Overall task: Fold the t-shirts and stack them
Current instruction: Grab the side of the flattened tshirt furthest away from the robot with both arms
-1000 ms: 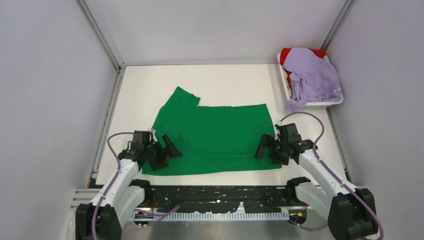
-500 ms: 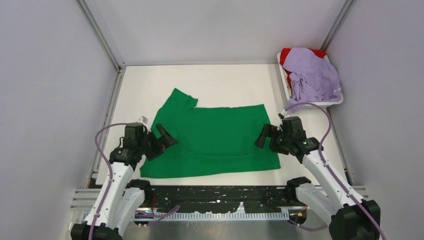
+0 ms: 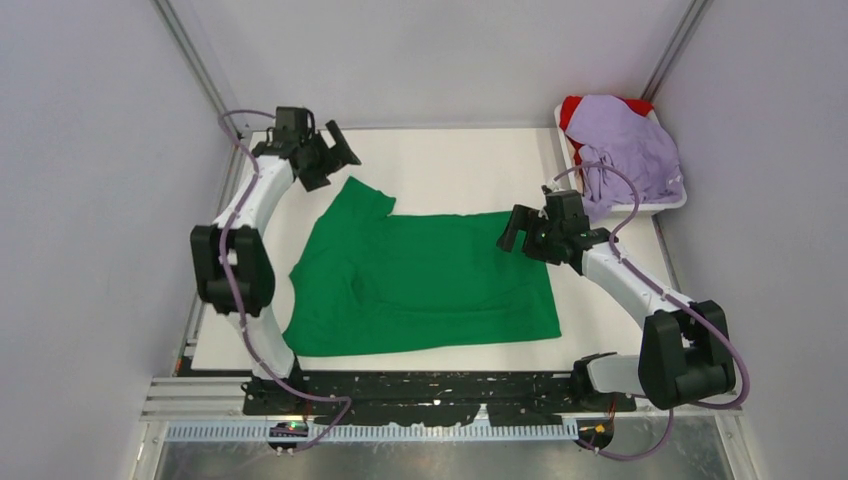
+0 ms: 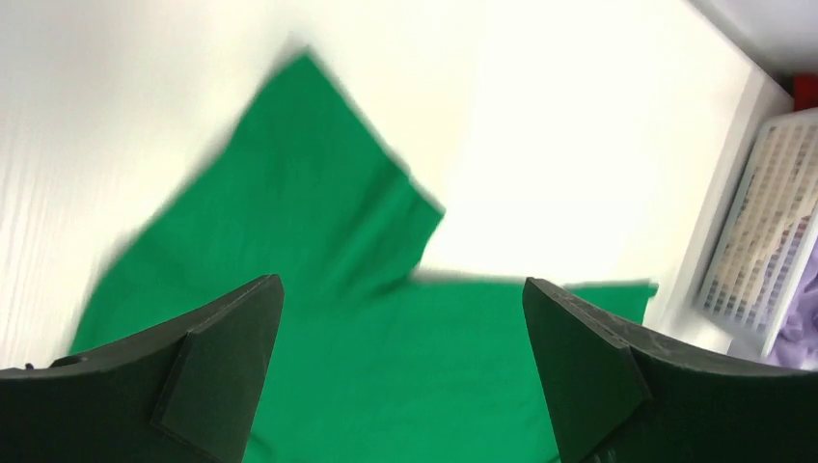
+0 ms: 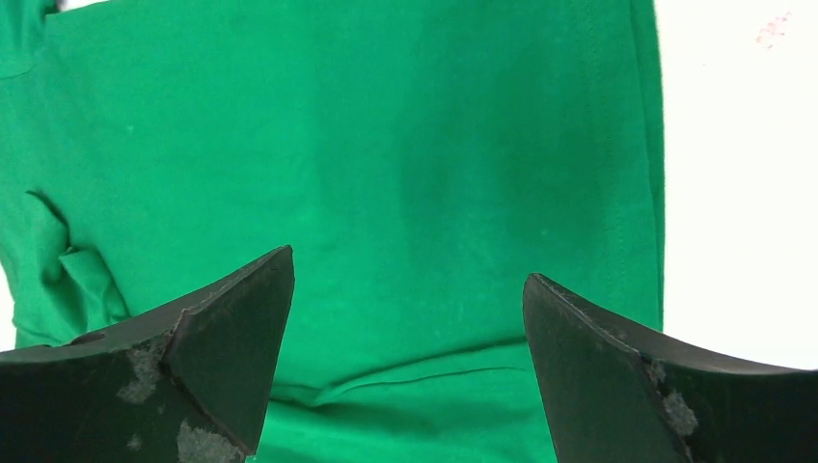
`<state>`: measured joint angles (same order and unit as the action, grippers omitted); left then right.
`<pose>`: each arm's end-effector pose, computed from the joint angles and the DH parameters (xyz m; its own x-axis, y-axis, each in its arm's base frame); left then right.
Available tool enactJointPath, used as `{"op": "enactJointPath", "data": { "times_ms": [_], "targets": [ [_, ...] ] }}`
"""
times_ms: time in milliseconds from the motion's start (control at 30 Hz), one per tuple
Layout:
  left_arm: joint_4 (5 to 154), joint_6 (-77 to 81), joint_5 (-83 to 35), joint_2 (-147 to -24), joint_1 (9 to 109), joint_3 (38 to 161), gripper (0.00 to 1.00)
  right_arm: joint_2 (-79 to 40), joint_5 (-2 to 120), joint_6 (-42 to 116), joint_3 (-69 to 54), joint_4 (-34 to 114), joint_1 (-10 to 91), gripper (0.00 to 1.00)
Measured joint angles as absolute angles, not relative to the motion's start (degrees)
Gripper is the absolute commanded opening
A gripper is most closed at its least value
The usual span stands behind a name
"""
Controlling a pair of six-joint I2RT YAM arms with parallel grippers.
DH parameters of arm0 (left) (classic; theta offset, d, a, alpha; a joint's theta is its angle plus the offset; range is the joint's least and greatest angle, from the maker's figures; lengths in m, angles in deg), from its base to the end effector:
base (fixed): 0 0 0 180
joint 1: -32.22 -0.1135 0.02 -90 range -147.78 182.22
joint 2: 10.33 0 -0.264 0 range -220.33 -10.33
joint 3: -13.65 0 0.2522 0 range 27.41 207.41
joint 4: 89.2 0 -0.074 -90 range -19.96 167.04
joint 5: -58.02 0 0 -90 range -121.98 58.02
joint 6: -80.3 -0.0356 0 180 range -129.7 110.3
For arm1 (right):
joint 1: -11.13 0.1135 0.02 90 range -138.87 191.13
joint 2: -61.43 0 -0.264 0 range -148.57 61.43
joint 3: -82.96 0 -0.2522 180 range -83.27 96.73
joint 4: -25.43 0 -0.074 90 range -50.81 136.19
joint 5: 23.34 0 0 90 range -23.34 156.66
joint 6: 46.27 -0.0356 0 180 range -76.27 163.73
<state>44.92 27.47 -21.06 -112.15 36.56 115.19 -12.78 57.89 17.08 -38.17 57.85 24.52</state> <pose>0.4001 -0.0371 0.2921 -0.6970 -0.5420 -0.4694 -0.2711 0.8052 -0.5274 0.2563 0.0666 0.2200 -0.7911 0.2674 -0.5502 0.0294 0.9150 0.4024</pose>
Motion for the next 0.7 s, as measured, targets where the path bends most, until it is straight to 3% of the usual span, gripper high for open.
{"op": "enactJointPath", "data": {
  "times_ms": [167,267,533,700],
  "targets": [
    [40.83,25.42,-20.56,-138.07,35.95,145.99,1.00,-15.10,60.64,17.36,-37.82,57.26,24.52,0.95],
    [39.72,25.39,-20.08,-148.74,35.75,157.01,1.00,-16.10,61.58,17.45,-37.82,56.95,24.52,0.95],
    [47.96,33.50,-11.18,-152.94,33.83,150.58,0.99,-17.33,62.61,16.79,-37.82,56.32,24.52,0.95],
    [49.27,35.14,-9.83,-153.39,33.39,150.60,0.93,-17.28,63.09,16.33,-38.04,55.93,24.52,0.95]
  ]
}}
